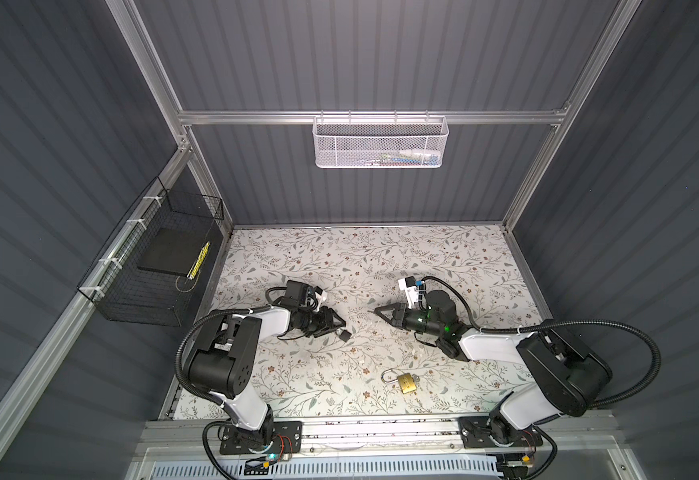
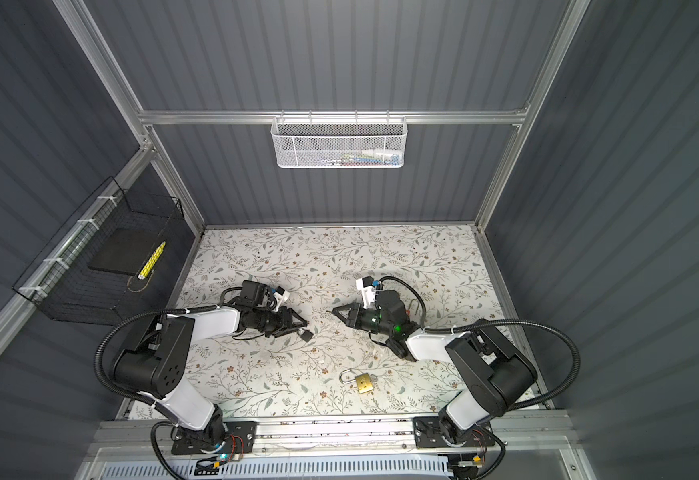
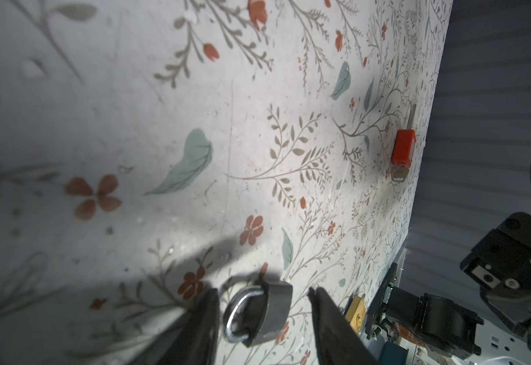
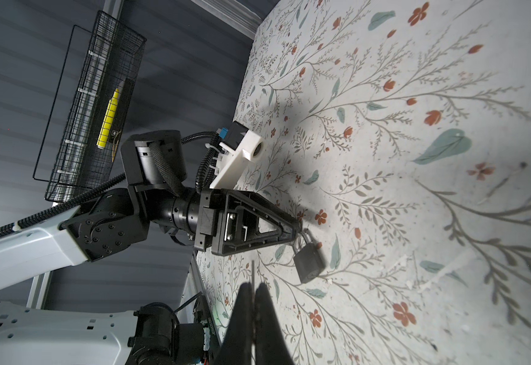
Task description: Lock with the key
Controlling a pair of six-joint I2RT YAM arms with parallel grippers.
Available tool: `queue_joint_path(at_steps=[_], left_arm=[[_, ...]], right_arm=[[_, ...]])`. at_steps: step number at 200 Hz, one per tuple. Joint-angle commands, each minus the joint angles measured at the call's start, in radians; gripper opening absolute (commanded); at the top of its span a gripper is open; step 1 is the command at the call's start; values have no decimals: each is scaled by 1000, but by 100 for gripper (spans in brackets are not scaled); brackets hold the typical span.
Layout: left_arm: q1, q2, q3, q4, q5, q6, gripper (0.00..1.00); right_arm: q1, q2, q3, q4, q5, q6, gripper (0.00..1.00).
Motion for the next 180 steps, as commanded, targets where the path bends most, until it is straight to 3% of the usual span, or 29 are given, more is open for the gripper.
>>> queue_joint_path(at_steps=[1, 23, 87, 180], left_arm=[[6, -30, 44, -91, -95, -20, 52], [6, -88, 24, -121, -141, -69, 57], [6, -206, -49, -147, -117, -162, 69], [3, -214, -114, -45, -31, -241, 73]], right_arm=[[4, 20, -20, 44, 26, 29, 0], [5, 24, -34, 63, 38, 52, 0], [6, 23, -66, 91, 53, 76, 0], [7, 41, -75, 114, 56, 87, 0]])
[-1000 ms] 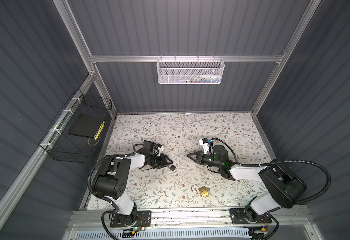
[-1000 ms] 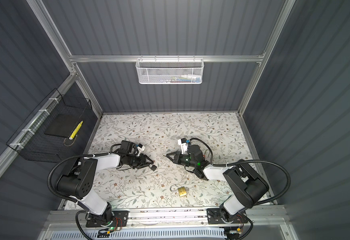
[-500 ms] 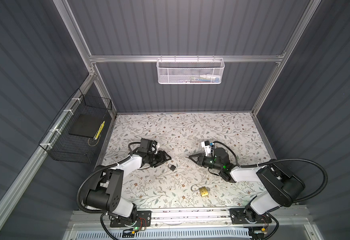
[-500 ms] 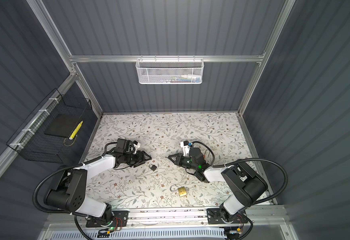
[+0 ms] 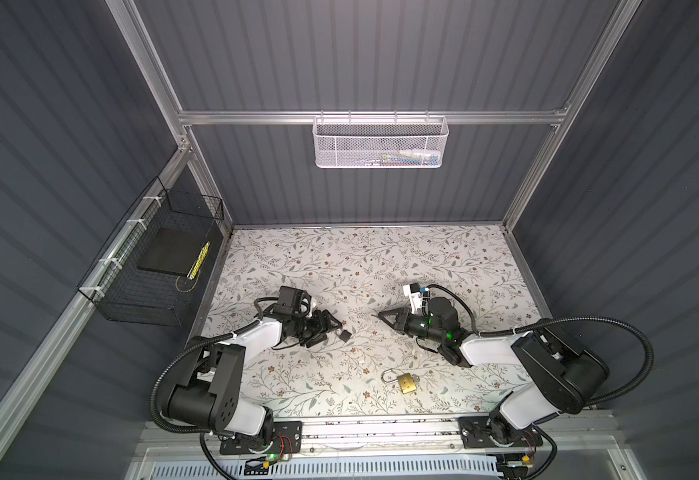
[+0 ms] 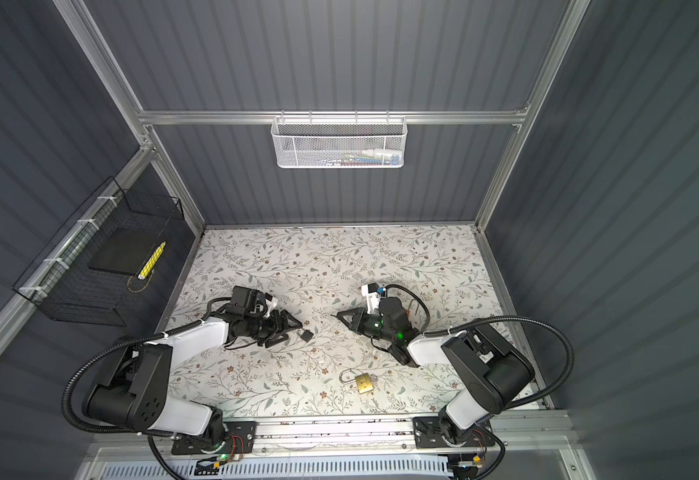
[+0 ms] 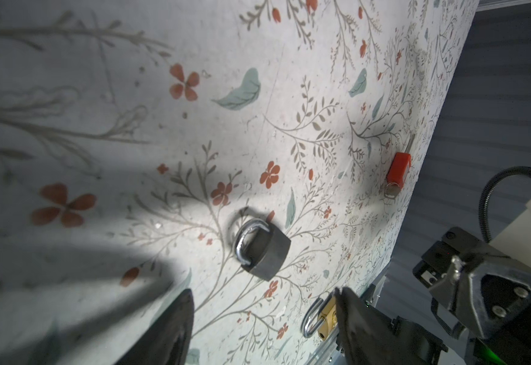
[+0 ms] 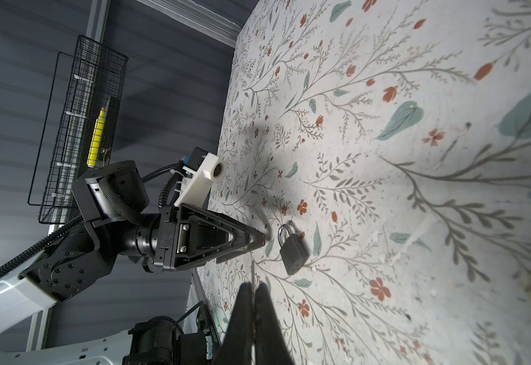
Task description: Lock with the key
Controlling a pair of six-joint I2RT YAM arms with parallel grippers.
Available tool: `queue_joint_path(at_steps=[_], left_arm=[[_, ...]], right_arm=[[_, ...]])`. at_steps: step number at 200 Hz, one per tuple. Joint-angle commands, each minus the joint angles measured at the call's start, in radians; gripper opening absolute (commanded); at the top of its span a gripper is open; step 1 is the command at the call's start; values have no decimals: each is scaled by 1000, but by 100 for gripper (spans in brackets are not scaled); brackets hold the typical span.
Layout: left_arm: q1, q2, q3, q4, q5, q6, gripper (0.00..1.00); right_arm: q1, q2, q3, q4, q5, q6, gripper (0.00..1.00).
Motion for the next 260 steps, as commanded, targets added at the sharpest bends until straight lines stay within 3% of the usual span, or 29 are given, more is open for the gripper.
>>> queue_joint_path(at_steps=[1, 90, 260], left_arm=[[3, -12, -17, 29, 37, -26, 73], [-52, 65, -23, 132, 39, -78, 73], [-83, 193, 91, 160, 30, -70, 73]], right_arm=[[4, 23, -7, 42, 10, 6, 0], [5, 64, -1, 83, 5, 22, 0], [4, 70, -12, 90, 20, 37, 0]])
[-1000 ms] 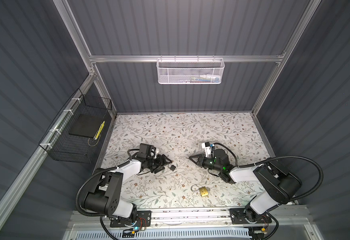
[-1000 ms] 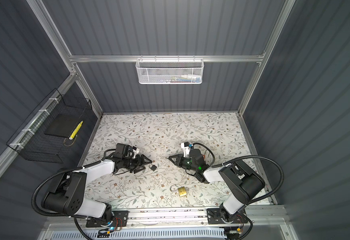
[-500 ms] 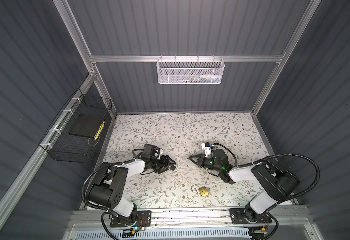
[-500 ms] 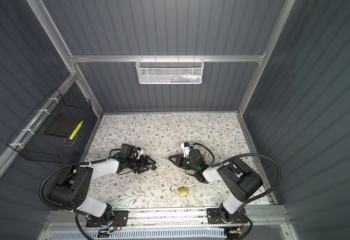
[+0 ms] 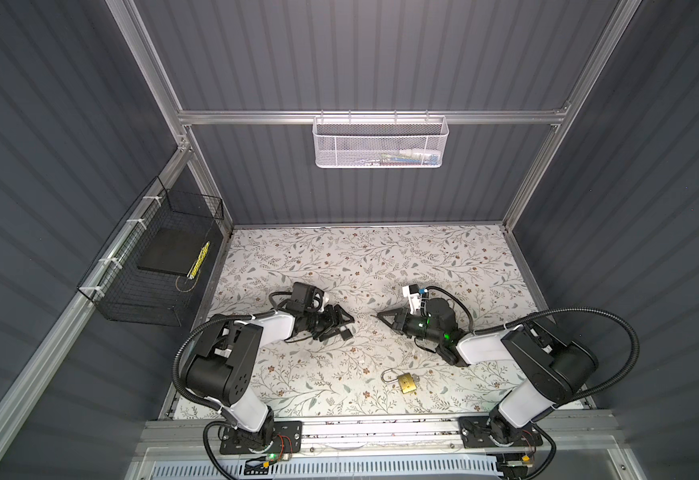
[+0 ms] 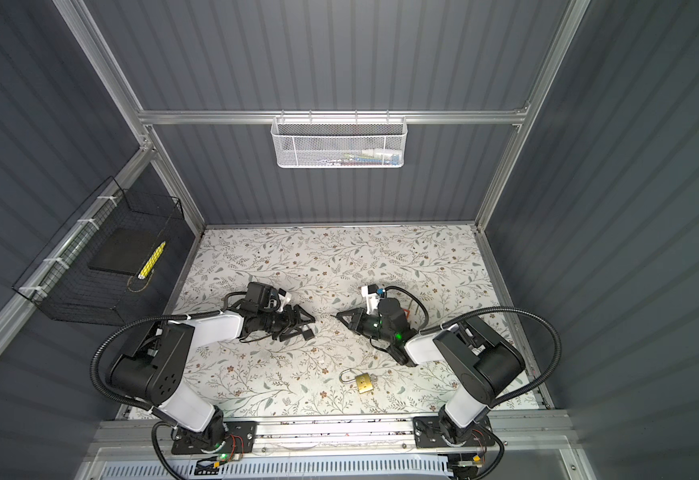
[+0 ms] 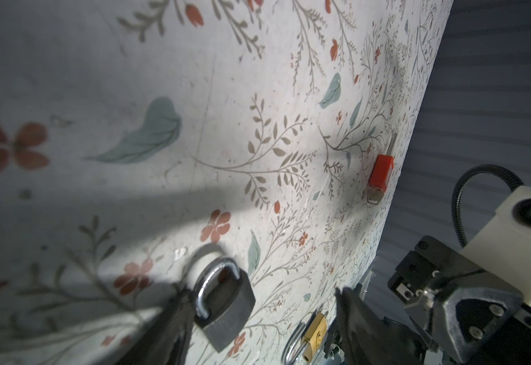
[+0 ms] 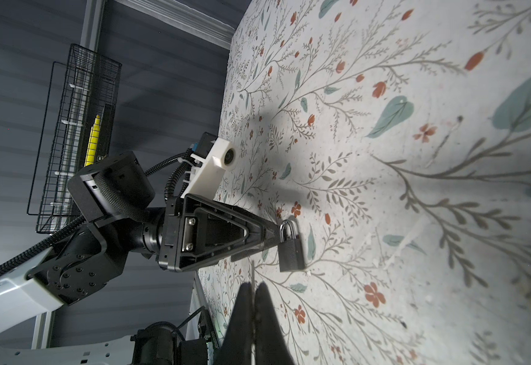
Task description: Lock with the key
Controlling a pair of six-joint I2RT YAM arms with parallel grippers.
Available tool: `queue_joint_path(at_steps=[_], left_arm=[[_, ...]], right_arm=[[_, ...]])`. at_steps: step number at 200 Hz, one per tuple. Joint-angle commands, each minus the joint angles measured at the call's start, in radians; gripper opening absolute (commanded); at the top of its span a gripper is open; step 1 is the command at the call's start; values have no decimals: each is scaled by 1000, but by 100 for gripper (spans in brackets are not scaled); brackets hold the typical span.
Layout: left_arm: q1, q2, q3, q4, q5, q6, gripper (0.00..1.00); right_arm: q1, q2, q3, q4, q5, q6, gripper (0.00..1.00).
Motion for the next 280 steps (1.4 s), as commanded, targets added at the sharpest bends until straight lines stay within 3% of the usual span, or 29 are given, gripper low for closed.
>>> queue_joint_path(at_steps=[1, 143, 192, 235, 280], left_arm=[[-6, 26, 27, -19, 0, 3, 73], [-19, 64, 50, 16, 15, -6, 73], [-18, 36, 63, -43, -20, 24, 73], [-16, -50, 75, -82, -69, 34, 74], [1, -156, 81, -149, -111, 60, 75]], right_arm=[[4, 6, -11, 26, 13, 3, 0], [5, 2, -22, 32, 18, 8, 0], [4, -2, -24, 22, 30, 11, 0], [21, -33, -58, -10, 103, 93, 0], [122, -38, -41, -81, 274, 165, 0]])
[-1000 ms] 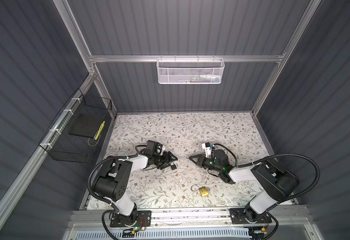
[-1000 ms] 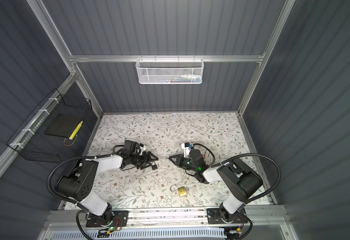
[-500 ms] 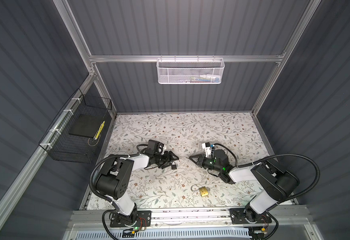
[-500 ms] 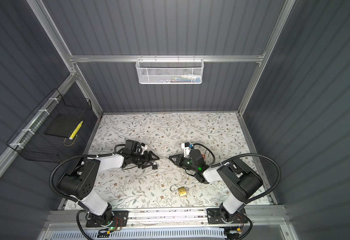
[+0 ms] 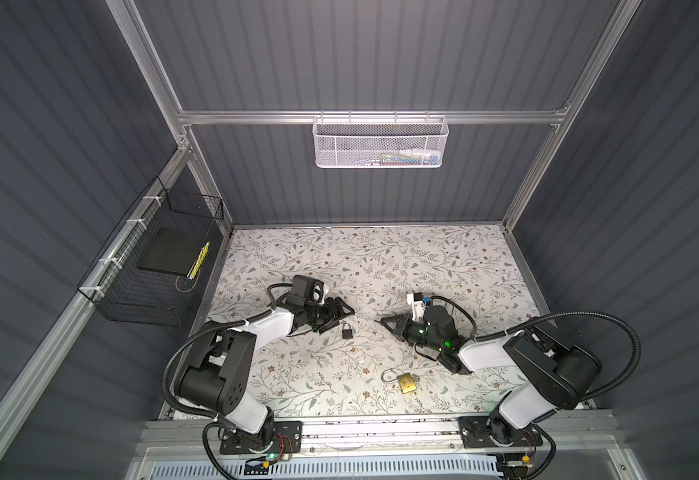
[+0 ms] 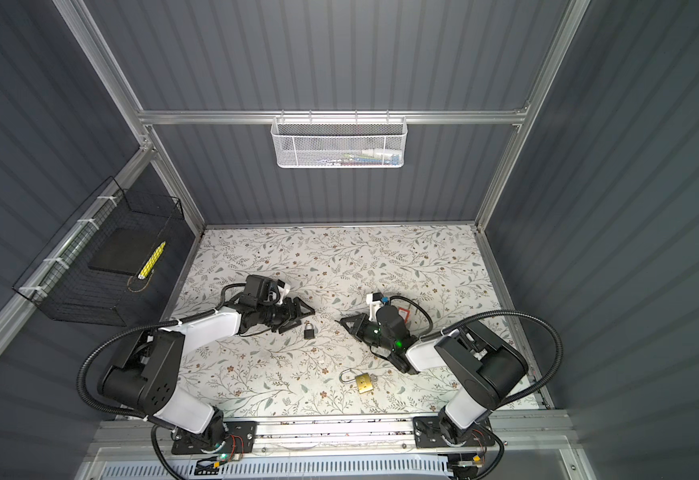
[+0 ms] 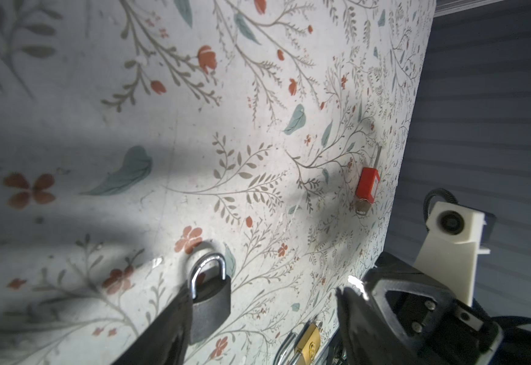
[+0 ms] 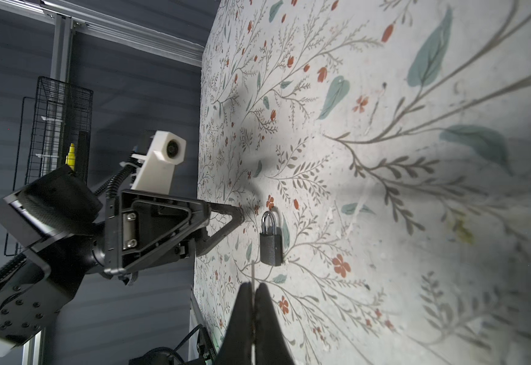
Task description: Lock with the key
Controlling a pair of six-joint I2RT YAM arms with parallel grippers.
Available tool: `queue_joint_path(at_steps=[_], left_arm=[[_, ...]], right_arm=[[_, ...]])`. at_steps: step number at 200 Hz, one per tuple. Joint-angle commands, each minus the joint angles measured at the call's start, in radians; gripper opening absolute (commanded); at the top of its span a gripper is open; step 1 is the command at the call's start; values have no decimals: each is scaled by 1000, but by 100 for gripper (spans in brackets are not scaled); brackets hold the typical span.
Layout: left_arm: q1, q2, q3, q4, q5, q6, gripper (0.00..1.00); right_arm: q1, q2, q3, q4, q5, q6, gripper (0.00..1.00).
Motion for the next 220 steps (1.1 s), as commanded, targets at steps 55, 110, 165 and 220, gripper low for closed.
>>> queue_joint_path(at_steps=[55, 110, 165, 220], left_arm=[[26, -211, -55, -120, -67, 54, 75], [44, -284, -147, -156, -85, 87, 76], [53, -306, -171, -168, -90, 101, 76], [54, -299, -168, -167, -85, 102, 76]], right_arm=[[119, 99, 86, -63, 202, 133, 0], [169, 169, 177, -138, 275, 142, 0], [183, 224, 219, -174, 303, 161, 0], [188, 220, 235, -273, 313, 176, 29]])
